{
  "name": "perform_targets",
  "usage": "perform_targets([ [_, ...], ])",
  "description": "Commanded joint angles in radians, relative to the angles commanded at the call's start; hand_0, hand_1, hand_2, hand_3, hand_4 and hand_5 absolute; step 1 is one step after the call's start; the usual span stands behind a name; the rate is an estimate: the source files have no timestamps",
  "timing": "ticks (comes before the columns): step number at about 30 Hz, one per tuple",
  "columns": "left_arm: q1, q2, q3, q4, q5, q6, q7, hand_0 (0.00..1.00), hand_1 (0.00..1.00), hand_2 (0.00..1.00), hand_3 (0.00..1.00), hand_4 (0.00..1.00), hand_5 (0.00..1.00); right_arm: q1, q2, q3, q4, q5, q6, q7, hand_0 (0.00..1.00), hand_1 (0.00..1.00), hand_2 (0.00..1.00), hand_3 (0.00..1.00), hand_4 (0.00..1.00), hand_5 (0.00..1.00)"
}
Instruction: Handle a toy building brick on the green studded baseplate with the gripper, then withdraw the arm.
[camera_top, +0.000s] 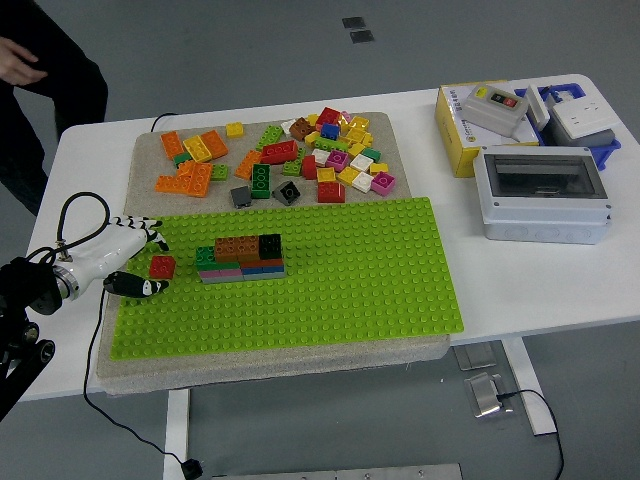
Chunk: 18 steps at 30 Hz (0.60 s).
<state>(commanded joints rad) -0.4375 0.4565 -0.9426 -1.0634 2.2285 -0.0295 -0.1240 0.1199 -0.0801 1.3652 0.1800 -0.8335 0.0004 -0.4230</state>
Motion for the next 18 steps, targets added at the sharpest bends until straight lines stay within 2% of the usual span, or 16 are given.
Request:
perform_targets([
  [6, -0.004, -0.007, -0.002, 0.008, -0.008, 0.007, -0.009, 0.998, 0.998, 0.998, 0.633, 0.651, 0.274, 0.001, 0.001, 0.003, 0.0, -0.003, 0.001, 0.0, 0.638, 0.574, 0.584, 0.793, 0.681, 0.998],
  [7, -0.005, -0.008, -0.002, 0.01, -0.01, 0.008, -0.01, 0.998, 0.998, 0.993, 0.611, 0.574, 0.241, 0.001, 0.001, 0.003, 0.0, -0.003, 0.001, 0.0, 0.638, 0.574, 0.584, 0.793, 0.681, 0.998],
  [18, -0.007, -0.017, -0.003, 0.025, -0.017, 0.004, -0.014, 0.998, 0.998, 0.986, 0.606, 0.539, 0.22, 0.001, 0.002, 0.001, 0.0, 0.0, 0.002, 0.002, 0.636, 0.571, 0.583, 0.794, 0.681, 0.998],
])
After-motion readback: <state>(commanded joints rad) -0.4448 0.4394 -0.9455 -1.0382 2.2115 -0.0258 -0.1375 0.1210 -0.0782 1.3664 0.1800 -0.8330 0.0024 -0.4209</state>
